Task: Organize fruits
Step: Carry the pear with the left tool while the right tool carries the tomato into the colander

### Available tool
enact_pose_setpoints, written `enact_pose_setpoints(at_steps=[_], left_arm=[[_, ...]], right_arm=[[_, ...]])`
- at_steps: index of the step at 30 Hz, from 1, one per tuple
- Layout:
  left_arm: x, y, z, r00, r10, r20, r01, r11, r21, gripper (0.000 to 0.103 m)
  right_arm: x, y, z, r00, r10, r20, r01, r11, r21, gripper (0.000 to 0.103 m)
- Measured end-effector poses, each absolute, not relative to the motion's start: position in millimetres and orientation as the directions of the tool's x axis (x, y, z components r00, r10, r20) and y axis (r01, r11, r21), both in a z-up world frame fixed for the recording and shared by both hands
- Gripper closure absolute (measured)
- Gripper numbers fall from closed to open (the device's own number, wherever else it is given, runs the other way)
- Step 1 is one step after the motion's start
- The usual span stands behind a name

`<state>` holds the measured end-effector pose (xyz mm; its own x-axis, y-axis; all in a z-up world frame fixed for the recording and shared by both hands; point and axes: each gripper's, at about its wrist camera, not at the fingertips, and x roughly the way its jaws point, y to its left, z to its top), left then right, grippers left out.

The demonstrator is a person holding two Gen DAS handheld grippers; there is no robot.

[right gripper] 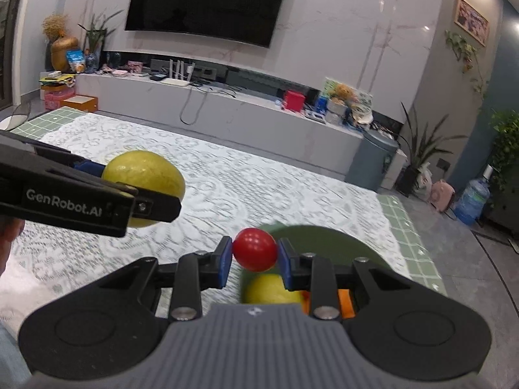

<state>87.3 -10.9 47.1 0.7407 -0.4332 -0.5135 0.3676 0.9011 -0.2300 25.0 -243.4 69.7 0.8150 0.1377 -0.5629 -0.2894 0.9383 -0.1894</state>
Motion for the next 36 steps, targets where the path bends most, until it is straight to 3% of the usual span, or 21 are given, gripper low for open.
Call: enact_pose_setpoints(at_steps=[10,19,27,36], left_arm=[[106,-78,53,0.684,-0.486,-0.544,0.489,0.859,-0.152,0.028],[120,-114,47,0.627,-0.496,-0.600,0.527,0.838,-0.143,0.028],[127,-129,37,0.586,-0.480,-0.653,0.536,0.834,-0.132,0.028],[129,-139,29,0.535,-0.494,-0.686,0.573,0.808,-0.135,0.028]], right_arm=[[44,-309,60,0.731,0.012,-0.682,-0.208,0.956,-0.206,0.076],[74,-341,35,0.603,0.122,-0.789,-0.211,0.977,-0.010,0.076],[94,-359,17,0.502,0.251,-0.827,-0.182,0.966,0.183,0.076],[96,-355,12,0.498,0.212,-0.841,-0.177,0.974,0.141,0.076]])
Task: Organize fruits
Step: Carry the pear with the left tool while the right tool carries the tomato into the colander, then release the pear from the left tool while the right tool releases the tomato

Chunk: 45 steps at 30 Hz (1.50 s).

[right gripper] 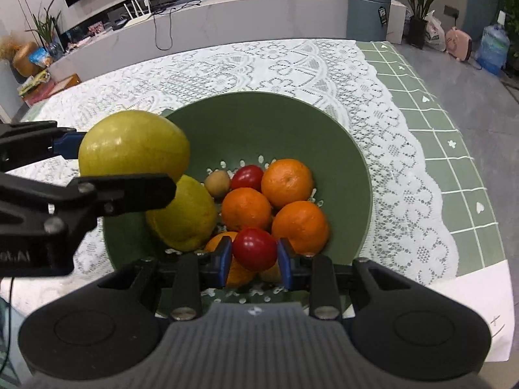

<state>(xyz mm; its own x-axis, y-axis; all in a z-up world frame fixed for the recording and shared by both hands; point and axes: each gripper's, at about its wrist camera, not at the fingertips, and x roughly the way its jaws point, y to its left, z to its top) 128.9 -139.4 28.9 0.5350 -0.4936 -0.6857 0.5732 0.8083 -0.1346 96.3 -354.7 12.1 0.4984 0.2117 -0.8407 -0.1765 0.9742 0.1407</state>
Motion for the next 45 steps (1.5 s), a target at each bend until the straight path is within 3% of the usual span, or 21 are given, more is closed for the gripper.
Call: enact_pose_setpoints(at_steps=[7,10,16,24,42,45], left_arm=[[128,-138,26,0.506,-0.511,-0.695,0.589,0.794,-0.155,0.028],[128,-137,26,0.498,-0.516,-0.697,0.596,0.787,-0.157,0.028],[123,-141,25,0.462,-0.532,-0.710,0.639,0.755,-0.149,0.028],[116,-163,17,0.403,-0.505,-0.764,0.694,0.712,-0.105,0.028],[115,-181,2,0.368,-0.413,-0.833,0.706,0.708,-0.039,0.028],[115,-182,3,0.369,-0.400,-0.839,0.701,0.712,-0.031,0.024]], right_arm=[[94,-362,14,0.508,0.256,-0.823,-0.186,0.965,0.185,0.073],[90,-376,18,0.539,0.292,-0.790,-0.141,0.956,0.257,0.066],[84,-400,24,0.615,0.299,-0.730,-0.023,0.932,0.362,0.063],[85,-399,26,0.649,0.247,-0.720,0.018,0.941,0.339,0.052],[83,-394,25,0.657,0.243,-0.713,-0.010,0.949,0.314,0.046],[83,-393,25,0.657,0.242,-0.715,-0.013,0.951,0.310,0.045]])
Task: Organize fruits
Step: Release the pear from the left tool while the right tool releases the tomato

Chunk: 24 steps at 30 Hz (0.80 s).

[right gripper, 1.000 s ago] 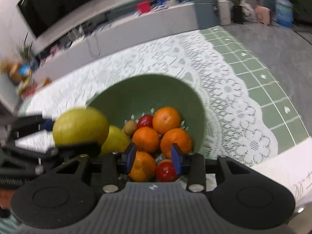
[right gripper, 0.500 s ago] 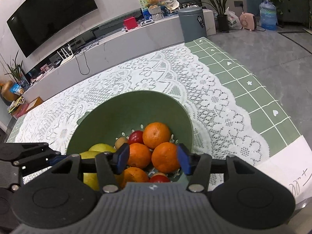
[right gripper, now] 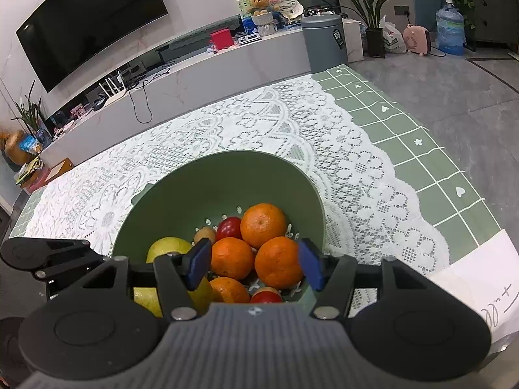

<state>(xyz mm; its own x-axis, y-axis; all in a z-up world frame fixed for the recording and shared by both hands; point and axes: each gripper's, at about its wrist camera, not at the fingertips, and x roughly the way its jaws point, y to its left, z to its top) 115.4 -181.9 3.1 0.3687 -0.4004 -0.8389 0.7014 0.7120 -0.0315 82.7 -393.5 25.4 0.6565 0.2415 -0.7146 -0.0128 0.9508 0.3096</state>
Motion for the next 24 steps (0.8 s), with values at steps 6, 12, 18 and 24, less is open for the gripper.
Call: enact_pose_setpoints(at_steps=[6,12,18,24], left_arm=[[114,-180,9,0.376,-0.415,-0.828,0.704,0.709,-0.036,0.019],[103,-169,24,0.429,-0.445,-0.786,0.700,0.714,-0.022,0.016],[88,-145,50,0.531,-0.467,-0.707,0.656,0.754,-0.005,0.016],[72,-115,76,0.677,-0.442,-0.588,0.561,0.828,0.023,0.016]], right_arm=[[80,-391,27,0.658,0.248,-0.711,-0.030,0.952,0.305,0.038],[71,-402,36,0.721,0.237,-0.651,0.005,0.938,0.346,0.025],[58,-405,50,0.768,0.173,-0.617,0.046,0.946,0.321,0.017],[28,-388,76,0.841,0.092,-0.534,0.054,0.966,0.251,0.014]])
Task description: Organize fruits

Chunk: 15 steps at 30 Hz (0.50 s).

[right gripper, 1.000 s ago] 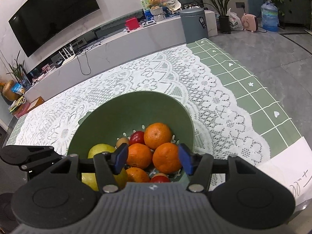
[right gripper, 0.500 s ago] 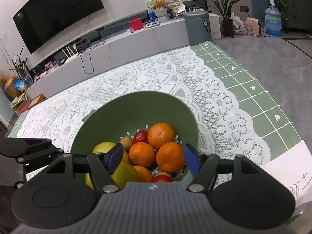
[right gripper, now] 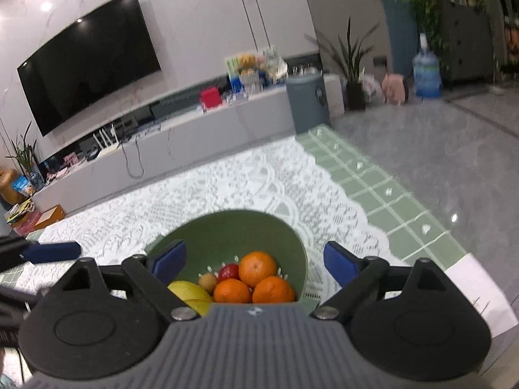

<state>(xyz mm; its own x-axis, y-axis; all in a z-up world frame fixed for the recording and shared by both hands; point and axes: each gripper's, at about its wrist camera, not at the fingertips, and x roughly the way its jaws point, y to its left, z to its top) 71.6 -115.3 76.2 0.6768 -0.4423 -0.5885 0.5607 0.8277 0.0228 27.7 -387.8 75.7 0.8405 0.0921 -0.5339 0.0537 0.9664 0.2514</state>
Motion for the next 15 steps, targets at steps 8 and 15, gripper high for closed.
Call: enact_pose_setpoints(at_steps=[8,15], left_arm=[[39,-80,103,0.862,-0.311,-0.401,0.375,0.922,0.093,0.009],[17,-62,109,0.923,-0.192,-0.333,0.254,0.955,0.153,0.009]], right_arm=[[-22,-356,110,0.925,0.005,-0.380,0.064,0.984,0.168,0.004],[-56,-328,110,0.944,0.032,-0.329,0.015,0.990,0.139,0.004]])
